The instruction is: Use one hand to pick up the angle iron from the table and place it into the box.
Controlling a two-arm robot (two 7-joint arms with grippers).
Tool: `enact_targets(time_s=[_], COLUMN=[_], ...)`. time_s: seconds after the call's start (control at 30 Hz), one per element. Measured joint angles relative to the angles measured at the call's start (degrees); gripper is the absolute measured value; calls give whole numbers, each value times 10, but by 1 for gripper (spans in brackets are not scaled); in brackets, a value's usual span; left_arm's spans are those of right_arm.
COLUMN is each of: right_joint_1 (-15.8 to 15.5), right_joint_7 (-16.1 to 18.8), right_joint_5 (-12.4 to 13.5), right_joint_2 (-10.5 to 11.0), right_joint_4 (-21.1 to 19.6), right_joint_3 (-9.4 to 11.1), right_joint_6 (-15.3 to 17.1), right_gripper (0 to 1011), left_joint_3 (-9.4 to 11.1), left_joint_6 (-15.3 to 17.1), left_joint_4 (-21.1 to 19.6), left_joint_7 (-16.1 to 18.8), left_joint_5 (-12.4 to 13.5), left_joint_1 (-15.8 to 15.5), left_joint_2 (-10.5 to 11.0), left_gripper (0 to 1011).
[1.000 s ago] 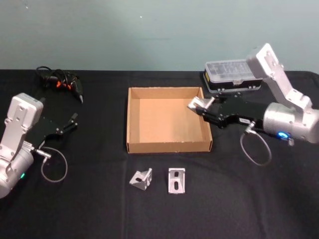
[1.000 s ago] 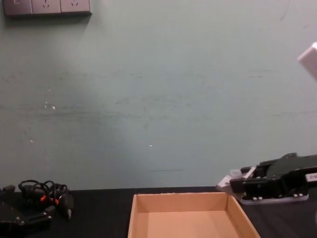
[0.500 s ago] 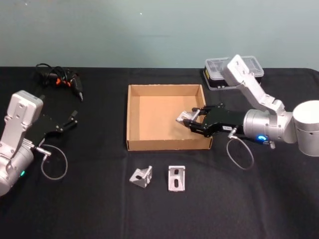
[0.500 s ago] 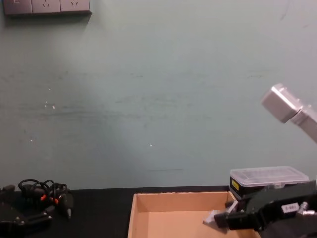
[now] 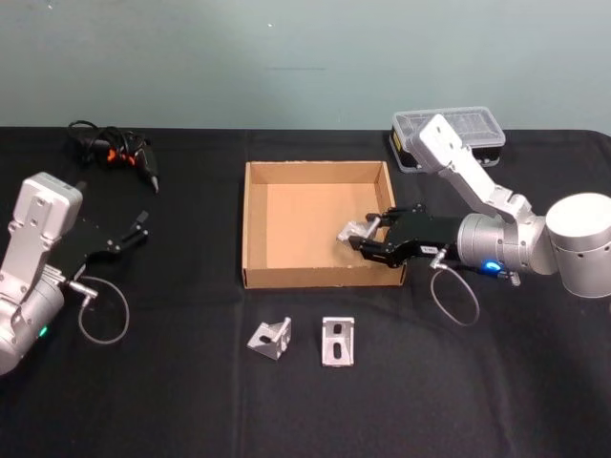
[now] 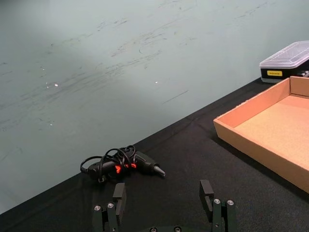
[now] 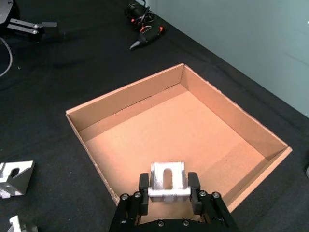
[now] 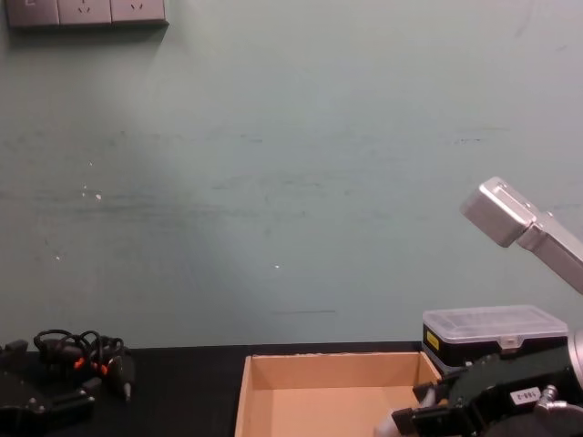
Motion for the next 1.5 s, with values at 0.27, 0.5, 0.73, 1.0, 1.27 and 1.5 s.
enact_targets(time_s=[0.27, 0.5, 0.73, 1.0, 1.27, 1.5], right_joint_1=[-8, -18, -41, -66, -59, -35], right_joint_7=[-8, -18, -22, 29, 109, 168], right_joint_5=[-3, 0, 10, 36, 59, 60], right_joint_2=[-1, 3, 20, 70, 117, 133], right_joint_4=[-3, -19, -56, -131, -178, -188], right_joint_3=[17, 35, 56, 65, 41, 1], right_joint_6=[-12, -21, -30, -33, -24, -11], right_gripper=[726, 922, 1004, 1004, 1004, 1004], left_joint_3=[0, 0, 0, 0, 0, 0], left_joint_6=[0, 0, 0, 0, 0, 0], left_joint_4=[0, 0, 0, 0, 0, 0], left_joint_7=[0, 0, 0, 0, 0, 0], left_joint_5=[0, 0, 0, 0, 0, 0], left_joint_1=[0, 0, 0, 0, 0, 0], left_joint_2=[0, 0, 0, 0, 0, 0], left_gripper=[1000, 1000, 1000, 1000, 1000, 1000])
